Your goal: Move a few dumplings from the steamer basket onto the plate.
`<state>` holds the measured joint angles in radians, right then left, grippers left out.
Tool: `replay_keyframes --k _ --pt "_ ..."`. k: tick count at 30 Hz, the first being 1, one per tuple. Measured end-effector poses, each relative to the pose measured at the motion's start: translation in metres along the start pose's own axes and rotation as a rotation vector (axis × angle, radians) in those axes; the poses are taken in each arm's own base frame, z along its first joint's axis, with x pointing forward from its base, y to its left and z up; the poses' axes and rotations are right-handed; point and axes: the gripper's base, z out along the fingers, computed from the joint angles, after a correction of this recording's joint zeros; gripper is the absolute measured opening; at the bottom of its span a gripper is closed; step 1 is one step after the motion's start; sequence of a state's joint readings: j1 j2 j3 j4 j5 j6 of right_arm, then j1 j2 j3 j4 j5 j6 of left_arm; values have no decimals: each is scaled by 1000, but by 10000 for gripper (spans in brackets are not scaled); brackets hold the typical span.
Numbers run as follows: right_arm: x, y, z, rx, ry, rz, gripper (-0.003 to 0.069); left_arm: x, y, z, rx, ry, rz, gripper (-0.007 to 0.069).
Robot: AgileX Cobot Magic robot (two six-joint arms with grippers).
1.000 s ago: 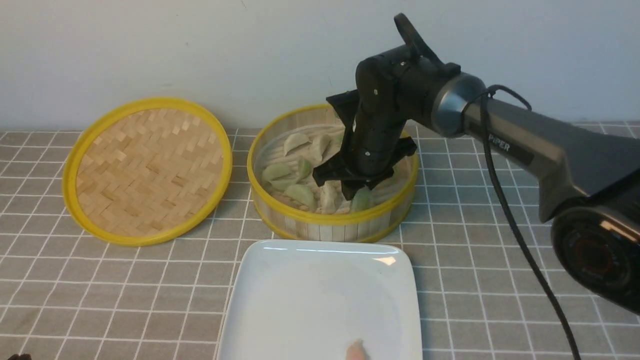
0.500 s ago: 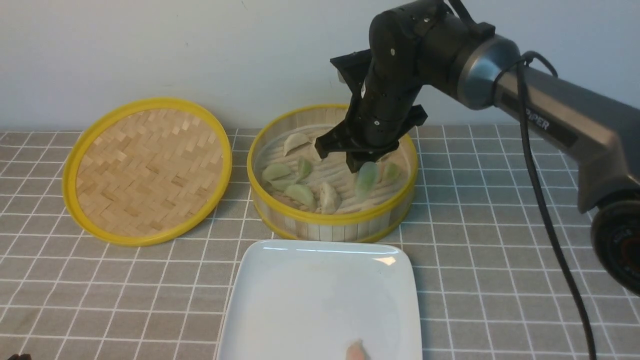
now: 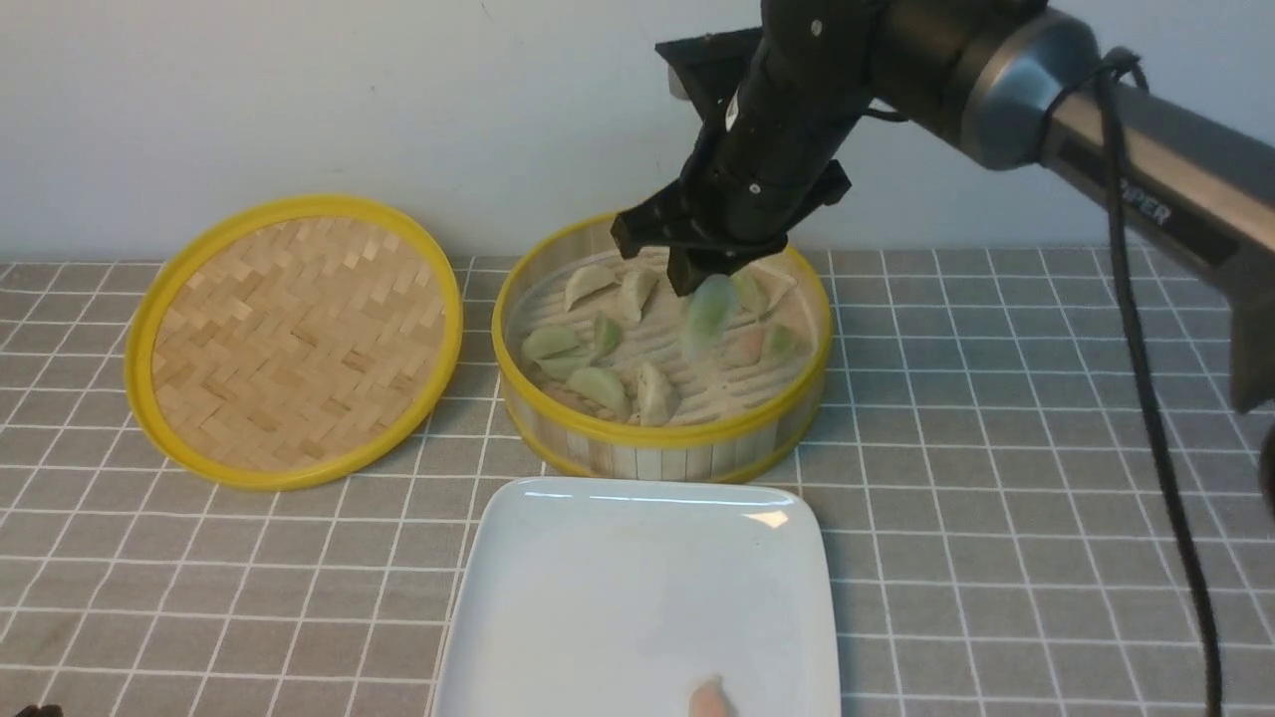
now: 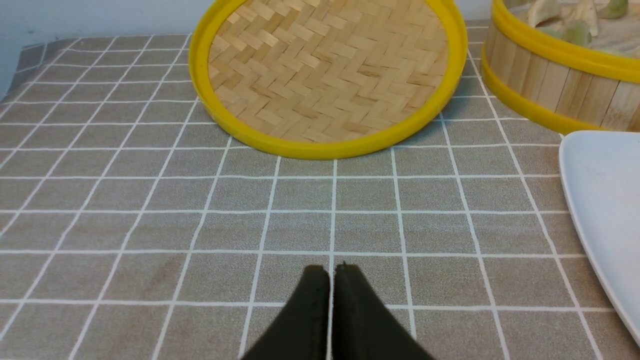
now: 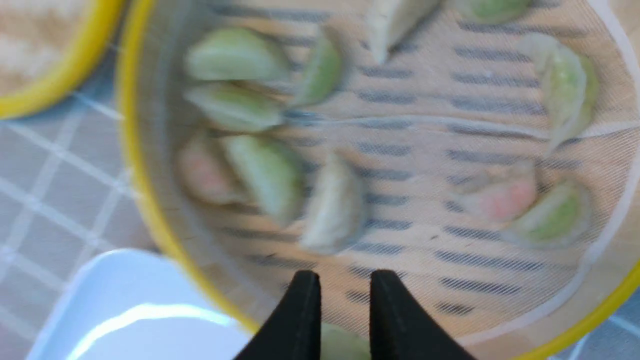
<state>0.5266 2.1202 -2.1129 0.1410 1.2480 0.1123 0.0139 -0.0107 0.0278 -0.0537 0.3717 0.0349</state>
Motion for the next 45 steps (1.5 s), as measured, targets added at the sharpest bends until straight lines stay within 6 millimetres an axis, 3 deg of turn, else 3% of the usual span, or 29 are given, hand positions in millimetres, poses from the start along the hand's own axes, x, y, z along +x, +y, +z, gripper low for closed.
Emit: replay_keyframes --k 4,5,6,10,13,18,24,25,28,29,30,33,35,37,38,41,42,43,45 --pt "22 12 -15 -53 50 -9 106 0 0 0 0 0 0 -5" --pt "39 19 -11 -61 108 -29 106 0 0 0 0 0 0 -5" --pt "41 20 -11 -60 115 -30 106 0 0 0 0 0 0 -5" --pt "81 25 28 -56 297 -44 101 0 0 0 0 0 0 -5" --pt "97 21 56 -55 392 -5 30 0 0 0 0 0 0 -5" --pt "102 20 79 -67 430 25 57 0 0 0 0 0 0 -5" --pt "92 21 72 -52 386 0 223 0 0 0 0 0 0 -5" --pt "91 21 70 -47 379 -6 223 0 0 0 0 0 0 -5" --pt "71 23 29 -15 249 -52 259 0 0 0 0 0 0 -5" --pt "71 22 29 -12 249 -53 259 0 0 0 0 0 0 -5" --pt "64 25 -11 -8 156 -65 251 0 0 0 0 0 0 -5" --pt "62 27 -63 -10 44 -63 230 0 0 0 0 0 0 -5" --pt "72 29 -138 -22 -117 -55 192 0 0 0 0 0 1 -5" --pt "83 28 -171 -27 -183 -53 176 0 0 0 0 0 1 -5" --pt "100 25 -206 -30 -252 -48 150 0 0 0 0 0 1 -5" --pt "148 14 -263 -28 -418 -53 106 0 0 0 0 0 1 -5" --pt "151 13 -266 -30 -440 -55 100 0 0 0 0 0 1 -5" --pt "180 6 -289 -33 -569 -63 82 0 0 0 0 0 1 -5" --pt "219 -5 -300 -30 -745 -84 57 0 0 0 0 0 1 -5"
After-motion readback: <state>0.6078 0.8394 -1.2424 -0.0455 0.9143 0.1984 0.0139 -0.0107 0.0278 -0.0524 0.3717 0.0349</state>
